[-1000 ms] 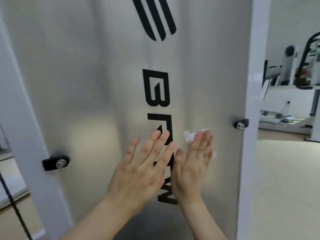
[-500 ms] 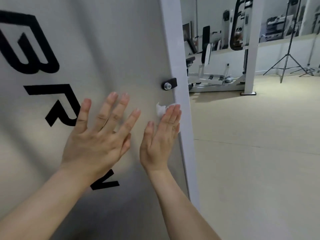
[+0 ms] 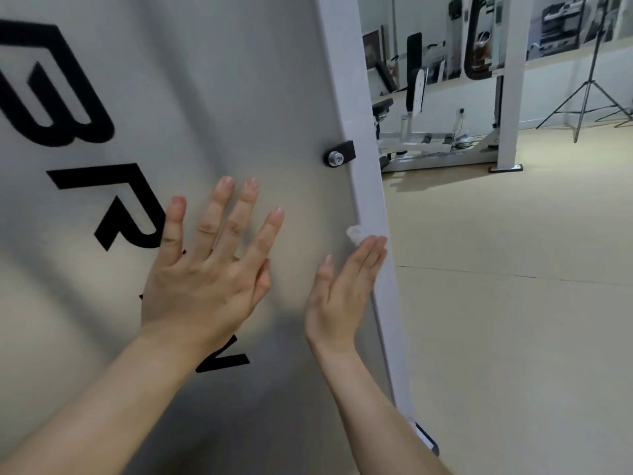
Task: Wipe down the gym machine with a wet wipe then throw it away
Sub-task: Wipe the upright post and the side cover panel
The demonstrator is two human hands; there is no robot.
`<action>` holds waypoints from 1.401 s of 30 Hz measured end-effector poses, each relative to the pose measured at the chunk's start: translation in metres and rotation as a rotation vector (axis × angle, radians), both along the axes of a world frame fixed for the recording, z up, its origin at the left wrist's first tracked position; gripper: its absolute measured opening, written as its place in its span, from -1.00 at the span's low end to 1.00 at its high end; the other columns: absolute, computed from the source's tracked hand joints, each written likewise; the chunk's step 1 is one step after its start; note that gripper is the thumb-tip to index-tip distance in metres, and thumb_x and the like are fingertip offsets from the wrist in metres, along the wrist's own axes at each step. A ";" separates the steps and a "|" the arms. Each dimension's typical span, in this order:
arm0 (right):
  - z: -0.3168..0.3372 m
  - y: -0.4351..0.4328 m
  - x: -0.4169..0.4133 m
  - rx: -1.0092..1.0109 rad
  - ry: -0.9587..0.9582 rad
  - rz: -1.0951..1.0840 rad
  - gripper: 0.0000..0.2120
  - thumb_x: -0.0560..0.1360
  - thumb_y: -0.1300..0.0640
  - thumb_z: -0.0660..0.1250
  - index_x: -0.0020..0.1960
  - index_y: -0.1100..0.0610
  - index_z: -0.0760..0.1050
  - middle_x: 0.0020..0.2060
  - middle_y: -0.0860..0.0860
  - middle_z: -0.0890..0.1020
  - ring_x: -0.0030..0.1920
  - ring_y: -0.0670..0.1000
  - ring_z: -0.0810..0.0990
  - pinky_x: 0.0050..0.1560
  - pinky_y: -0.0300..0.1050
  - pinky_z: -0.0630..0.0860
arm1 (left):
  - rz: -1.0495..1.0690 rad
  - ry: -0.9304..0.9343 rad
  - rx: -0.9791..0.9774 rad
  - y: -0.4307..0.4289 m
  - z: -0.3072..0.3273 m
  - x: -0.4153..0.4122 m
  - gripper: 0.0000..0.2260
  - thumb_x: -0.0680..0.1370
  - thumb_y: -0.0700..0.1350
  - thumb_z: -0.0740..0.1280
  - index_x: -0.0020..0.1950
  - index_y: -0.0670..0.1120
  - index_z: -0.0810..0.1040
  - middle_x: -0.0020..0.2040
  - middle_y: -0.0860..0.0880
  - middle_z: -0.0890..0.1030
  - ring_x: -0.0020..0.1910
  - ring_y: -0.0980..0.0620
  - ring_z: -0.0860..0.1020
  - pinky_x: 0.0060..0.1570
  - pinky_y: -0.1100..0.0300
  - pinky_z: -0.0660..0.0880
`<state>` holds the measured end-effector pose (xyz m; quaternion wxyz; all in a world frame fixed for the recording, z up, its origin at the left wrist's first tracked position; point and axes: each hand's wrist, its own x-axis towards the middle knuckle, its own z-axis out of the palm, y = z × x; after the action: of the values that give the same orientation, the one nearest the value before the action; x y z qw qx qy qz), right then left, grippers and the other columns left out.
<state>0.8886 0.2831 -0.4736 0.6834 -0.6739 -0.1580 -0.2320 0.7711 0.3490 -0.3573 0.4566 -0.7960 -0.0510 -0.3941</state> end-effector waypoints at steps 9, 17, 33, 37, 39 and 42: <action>0.031 -0.009 0.015 -0.118 -0.278 -0.056 -0.41 0.63 0.02 -0.04 0.57 0.24 -0.06 0.57 0.14 0.02 0.58 0.03 -0.06 0.53 0.17 -0.03 | 0.023 0.071 -0.037 -0.005 0.002 -0.003 -0.45 0.57 0.04 0.21 0.55 0.00 0.23 0.57 -0.16 0.11 0.56 -0.15 0.06 0.47 -0.24 -0.06; -0.016 0.034 -0.140 -0.565 -1.050 0.246 -0.43 0.57 -0.10 0.11 0.50 0.16 0.30 0.53 0.06 0.10 0.57 0.08 0.03 0.53 0.09 0.04 | -0.141 -0.140 -0.443 0.012 -0.004 -0.110 -0.57 0.53 -0.26 0.14 0.40 -0.16 0.44 0.49 -0.21 0.29 0.51 -0.17 0.21 0.46 0.00 0.19; -0.011 0.063 -0.180 -0.706 -1.566 0.286 -0.39 0.59 -0.04 0.18 0.56 0.16 0.16 0.55 0.04 0.18 0.56 0.01 0.10 0.53 0.02 -0.03 | -0.088 -0.978 -1.251 0.049 -0.068 -0.251 -0.56 0.38 -0.11 0.54 0.01 0.06 0.29 -0.16 0.01 0.38 -0.24 0.06 0.43 -0.21 0.26 0.41; 0.069 0.060 -0.147 -0.415 -0.966 0.006 -0.38 0.63 -0.04 0.08 0.57 0.22 0.00 0.56 0.15 0.08 0.55 0.04 -0.03 0.52 0.10 -0.04 | -0.257 -1.054 -1.392 0.048 -0.080 -0.248 -0.65 0.47 -0.23 0.44 -0.01 0.07 0.31 -0.16 0.03 0.41 -0.30 0.29 0.43 -0.25 0.47 0.40; 0.048 0.069 -0.172 -0.431 -0.983 0.052 -0.34 0.61 -0.07 0.07 0.57 0.23 -0.05 0.57 0.16 -0.03 0.56 0.08 -0.08 0.52 0.13 -0.08 | -0.345 -1.057 -1.449 0.052 -0.086 -0.249 -0.66 0.50 -0.23 0.41 0.01 0.12 0.32 -0.12 0.04 0.45 -0.25 0.31 0.45 -0.22 0.47 0.42; -0.040 0.078 -0.218 -0.676 -1.412 0.292 -0.34 0.55 -0.09 0.23 0.55 0.16 0.18 0.56 0.05 0.09 0.57 0.02 0.05 0.53 0.04 -0.02 | -0.422 -0.988 -1.560 0.058 -0.095 -0.256 -0.77 0.50 -0.06 0.35 0.04 0.18 0.35 -0.10 0.05 0.51 -0.18 0.32 0.50 -0.19 0.45 0.44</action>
<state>0.6707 0.3612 -0.5139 0.2038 -0.5112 -0.7022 -0.4517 0.5155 0.4073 -0.4526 -0.3584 -0.6124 -0.3427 -0.6156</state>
